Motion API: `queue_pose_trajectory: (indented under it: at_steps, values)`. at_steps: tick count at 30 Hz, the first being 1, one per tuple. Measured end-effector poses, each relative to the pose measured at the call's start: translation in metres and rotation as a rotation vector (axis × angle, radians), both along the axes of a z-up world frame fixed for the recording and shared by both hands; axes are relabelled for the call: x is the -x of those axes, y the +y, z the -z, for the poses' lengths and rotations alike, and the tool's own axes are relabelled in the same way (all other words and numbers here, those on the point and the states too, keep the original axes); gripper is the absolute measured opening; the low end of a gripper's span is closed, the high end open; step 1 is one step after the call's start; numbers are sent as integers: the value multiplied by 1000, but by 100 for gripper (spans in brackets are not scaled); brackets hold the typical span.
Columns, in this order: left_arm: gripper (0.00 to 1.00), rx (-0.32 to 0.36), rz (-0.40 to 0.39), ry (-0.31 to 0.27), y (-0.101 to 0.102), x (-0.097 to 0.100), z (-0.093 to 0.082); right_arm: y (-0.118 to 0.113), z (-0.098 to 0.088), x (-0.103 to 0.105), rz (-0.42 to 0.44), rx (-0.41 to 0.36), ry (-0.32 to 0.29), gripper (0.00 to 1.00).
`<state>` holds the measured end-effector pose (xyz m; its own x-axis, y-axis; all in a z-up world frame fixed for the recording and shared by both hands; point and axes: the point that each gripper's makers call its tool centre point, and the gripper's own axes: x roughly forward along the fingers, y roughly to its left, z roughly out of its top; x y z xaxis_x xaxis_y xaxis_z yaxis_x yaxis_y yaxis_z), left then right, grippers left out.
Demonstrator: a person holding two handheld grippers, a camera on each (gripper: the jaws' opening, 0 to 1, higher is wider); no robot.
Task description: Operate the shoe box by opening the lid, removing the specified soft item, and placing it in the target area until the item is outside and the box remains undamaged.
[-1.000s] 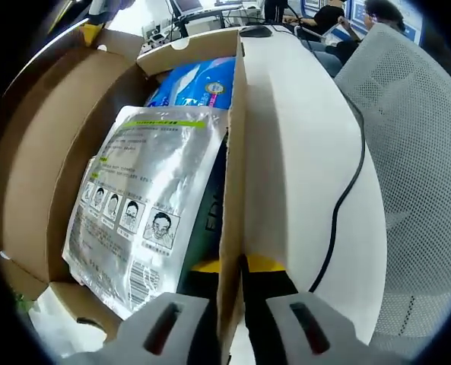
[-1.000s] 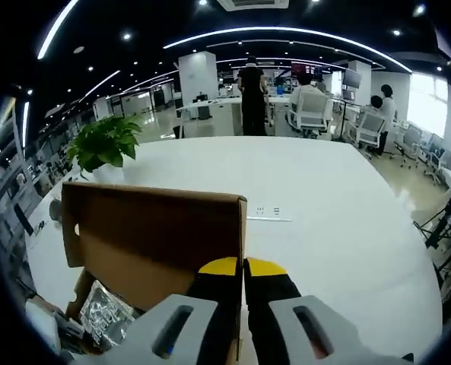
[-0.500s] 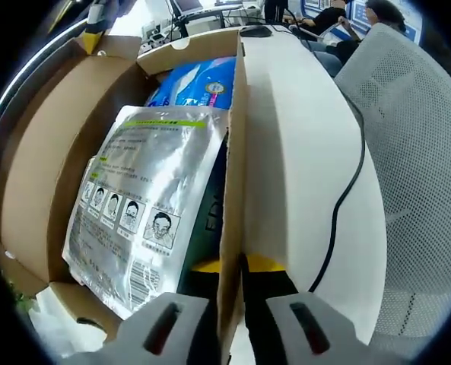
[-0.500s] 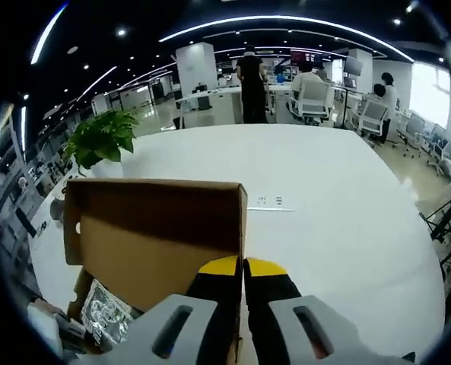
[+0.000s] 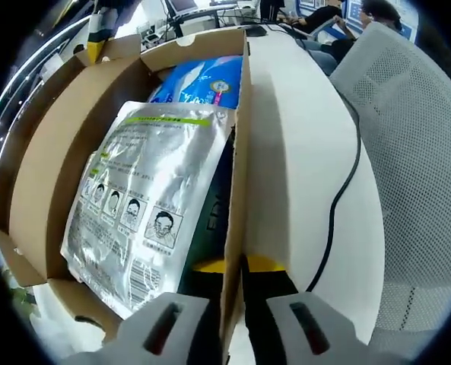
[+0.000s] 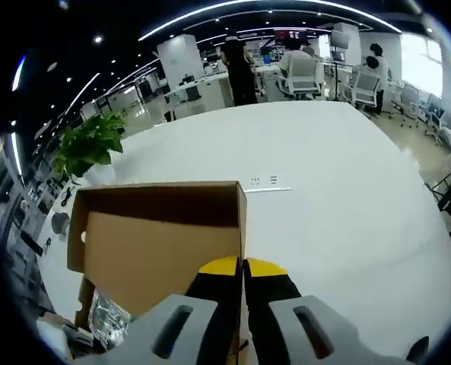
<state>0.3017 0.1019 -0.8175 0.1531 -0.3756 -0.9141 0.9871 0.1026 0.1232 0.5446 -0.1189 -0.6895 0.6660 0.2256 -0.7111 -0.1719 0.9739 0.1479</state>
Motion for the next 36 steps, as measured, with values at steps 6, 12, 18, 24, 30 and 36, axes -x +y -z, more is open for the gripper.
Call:
queue_pose_trajectory:
  at_steps: [6,12,18,24,30,36]
  values:
    - [3,1,1,0,0,0,0,-5,10,-13,-1,42,34,0]
    - [3,1,3,-1,1,0,-1,-1,11,-3,25,36,14,0]
    - [3,0,3,2,1,0,-1,1,12,3,23,64,18,0]
    - [3,1,10,-5,1,0,-1,3,22,19,7,100,39,0]
    - [3,1,16,-12,1,0,-1,5,29,39,1,106,70,0]
    - [3,1,13,-10,0,0,-1,4,34,47,-21,98,84,0]
